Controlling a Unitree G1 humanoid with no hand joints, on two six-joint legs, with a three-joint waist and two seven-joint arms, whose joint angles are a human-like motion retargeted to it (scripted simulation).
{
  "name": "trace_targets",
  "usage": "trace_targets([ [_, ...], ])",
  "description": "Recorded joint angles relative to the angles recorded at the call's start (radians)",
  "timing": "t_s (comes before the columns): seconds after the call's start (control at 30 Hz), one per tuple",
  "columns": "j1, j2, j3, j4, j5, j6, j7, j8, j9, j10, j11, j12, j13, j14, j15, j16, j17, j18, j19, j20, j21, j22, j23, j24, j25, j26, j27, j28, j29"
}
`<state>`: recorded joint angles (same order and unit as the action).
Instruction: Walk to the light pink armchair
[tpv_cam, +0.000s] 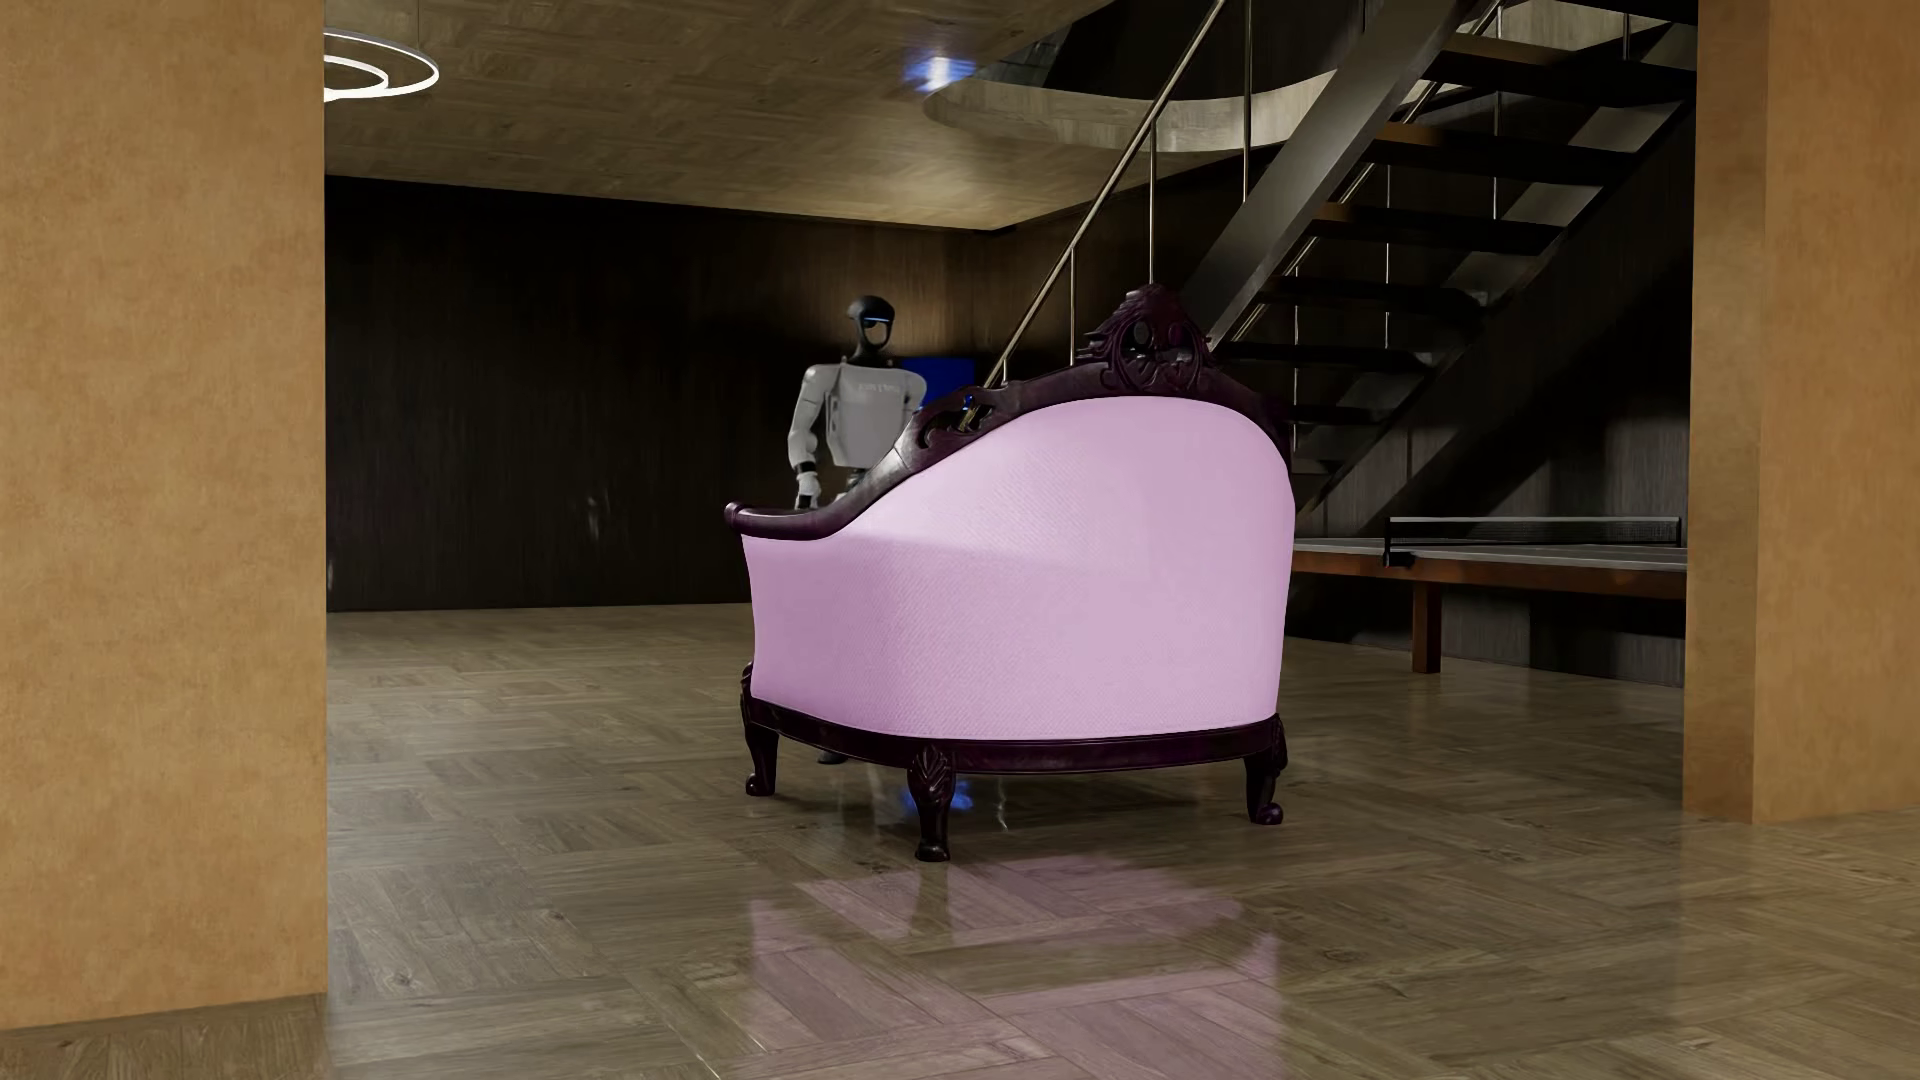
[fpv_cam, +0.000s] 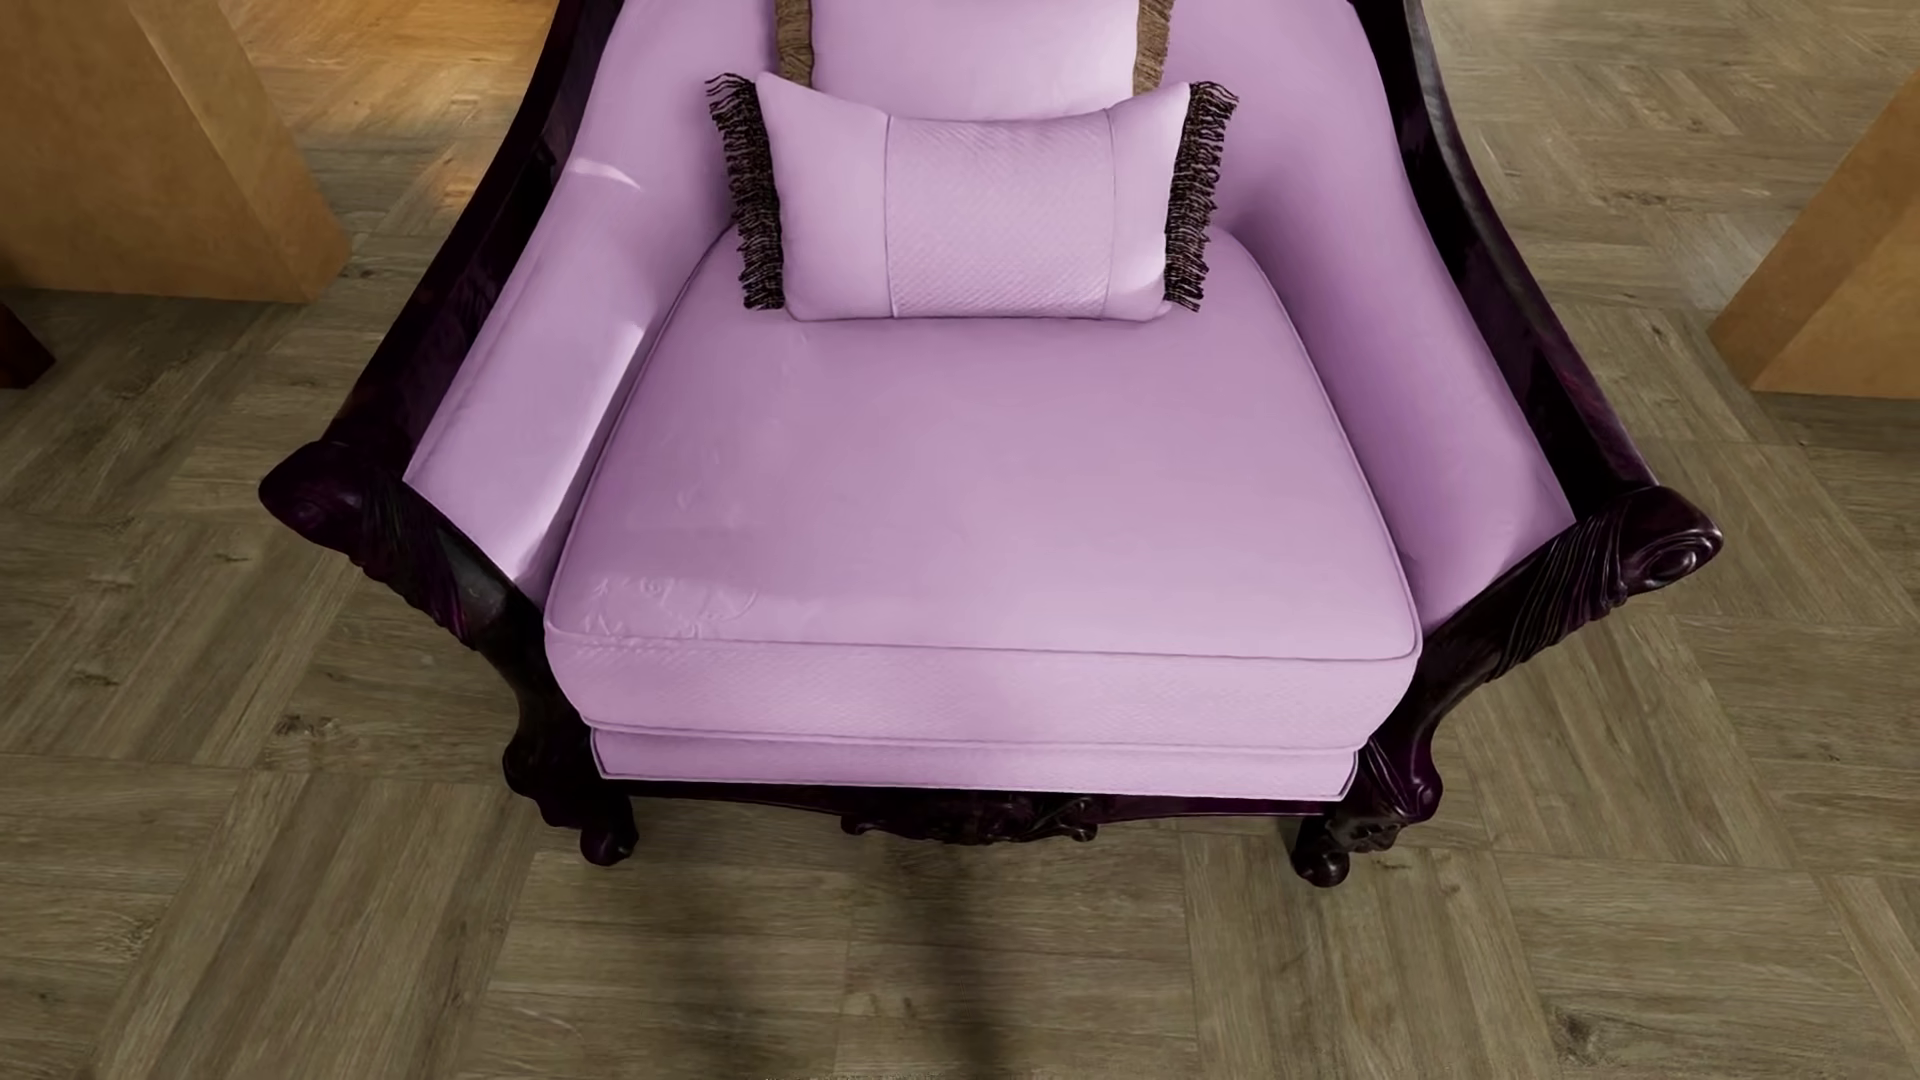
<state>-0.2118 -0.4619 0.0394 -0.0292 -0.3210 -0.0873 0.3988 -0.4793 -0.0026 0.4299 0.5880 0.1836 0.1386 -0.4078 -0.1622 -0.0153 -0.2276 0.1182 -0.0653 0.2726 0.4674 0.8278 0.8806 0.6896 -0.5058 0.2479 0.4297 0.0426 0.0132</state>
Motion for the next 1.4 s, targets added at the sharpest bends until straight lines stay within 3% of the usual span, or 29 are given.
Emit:
trace_targets([
  [0.2,-0.004,-0.009,-0.024,0.008,0.018,0.005,0.019,0.016,0.016,-0.001,-0.014,-0.058,-0.015,0.000,0.010,0.008,0.021,0.003,0.000,-0.075,-0.008,0.014,-0.050,0.039,-0.019,-0.027,-0.013,-0.009,0.007],
  [0.33,-0.022,-0.029,-0.028,0.015,0.035,0.007,0.037,0.027,0.028,-0.011,-0.038,-0.087,-0.084,0.013,0.029,0.020,0.000,0.005,-0.002,-0.130,0.094,-0.022,-0.072,0.041,-0.156,-0.063,-0.036,-0.003,0.040],
  [0.4,-0.034,-0.039,-0.028,0.015,0.041,0.006,0.041,0.028,0.035,-0.020,-0.053,-0.104,-0.112,0.024,0.039,0.023,-0.001,0.006,-0.004,-0.147,0.103,-0.035,-0.068,0.036,-0.183,-0.068,-0.033,0.000,0.068],
  [0.53,-0.061,-0.057,-0.026,0.012,0.050,0.001,0.040,0.020,0.046,-0.045,-0.094,-0.128,-0.113,0.050,0.062,0.030,0.022,0.006,-0.010,-0.172,-0.014,-0.049,-0.110,0.023,-0.065,-0.057,-0.036,0.010,-0.003],
  [0.67,-0.074,-0.066,-0.027,0.002,0.052,-0.003,0.033,0.007,0.047,-0.085,-0.131,-0.137,-0.144,0.078,0.084,0.036,-0.002,0.001,-0.016,-0.203,0.032,-0.033,-0.122,0.012,-0.078,-0.015,-0.051,-0.002,-0.017],
  [0.8,-0.080,-0.072,-0.027,-0.010,0.046,-0.006,0.021,-0.012,0.041,-0.125,-0.158,-0.127,-0.183,0.101,0.099,0.039,-0.005,-0.010,-0.022,-0.210,0.059,-0.020,-0.108,0.002,-0.072,-0.004,-0.045,-0.004,-0.007],
  [1.1,-0.131,-0.104,-0.023,-0.022,0.015,0.000,-0.010,-0.037,0.054,-0.099,-0.127,-0.053,-0.222,0.095,0.091,0.060,-0.023,-0.009,-0.031,-0.228,0.100,-0.059,-0.103,-0.001,-0.049,-0.052,-0.064,0.018,-0.028],
  [1.4,-0.198,-0.157,-0.032,-0.048,-0.015,0.010,-0.042,-0.069,0.086,-0.125,-0.147,-0.013,-0.226,0.122,0.109,0.091,-0.034,-0.029,-0.040,-0.294,0.107,-0.074,-0.077,0.003,-0.040,-0.062,-0.064,0.009,-0.045],
])
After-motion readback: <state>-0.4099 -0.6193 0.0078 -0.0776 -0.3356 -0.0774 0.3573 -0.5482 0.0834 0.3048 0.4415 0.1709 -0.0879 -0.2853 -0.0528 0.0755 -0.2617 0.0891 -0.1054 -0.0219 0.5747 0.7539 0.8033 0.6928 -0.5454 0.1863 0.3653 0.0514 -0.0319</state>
